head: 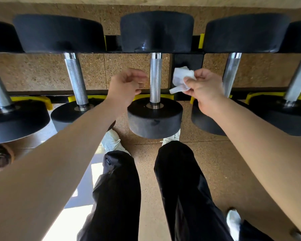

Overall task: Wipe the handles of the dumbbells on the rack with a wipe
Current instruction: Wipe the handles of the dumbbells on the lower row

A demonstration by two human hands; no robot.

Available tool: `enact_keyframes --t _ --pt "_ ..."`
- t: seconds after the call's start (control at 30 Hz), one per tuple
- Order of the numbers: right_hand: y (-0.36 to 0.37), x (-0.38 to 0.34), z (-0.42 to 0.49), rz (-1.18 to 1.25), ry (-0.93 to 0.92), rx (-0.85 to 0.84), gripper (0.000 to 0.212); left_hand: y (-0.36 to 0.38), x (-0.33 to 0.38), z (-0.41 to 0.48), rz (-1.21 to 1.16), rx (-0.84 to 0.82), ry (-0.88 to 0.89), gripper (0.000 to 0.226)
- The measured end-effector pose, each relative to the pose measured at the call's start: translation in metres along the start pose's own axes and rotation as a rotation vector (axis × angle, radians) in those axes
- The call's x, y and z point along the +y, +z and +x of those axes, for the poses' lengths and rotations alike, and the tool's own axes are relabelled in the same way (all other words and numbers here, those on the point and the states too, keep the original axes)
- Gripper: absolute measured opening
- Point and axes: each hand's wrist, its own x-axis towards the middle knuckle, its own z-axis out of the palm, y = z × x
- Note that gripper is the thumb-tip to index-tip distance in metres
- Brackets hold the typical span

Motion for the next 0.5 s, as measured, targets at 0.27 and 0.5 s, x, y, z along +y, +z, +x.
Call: enact_keyframes --t 0.27,0.5 --pt "0.046 -0.011 0.03 -0.103 0.116 -0.239 0.017 0.007 -0.008 0.047 0.237 -0.225 -0.015 0.082" --pt "0.051 -0.015 0.032 -0.291 0.079 -0.334 0.02 -0.003 -0.001 0.047 0.587 -0.231 0.096 0.035"
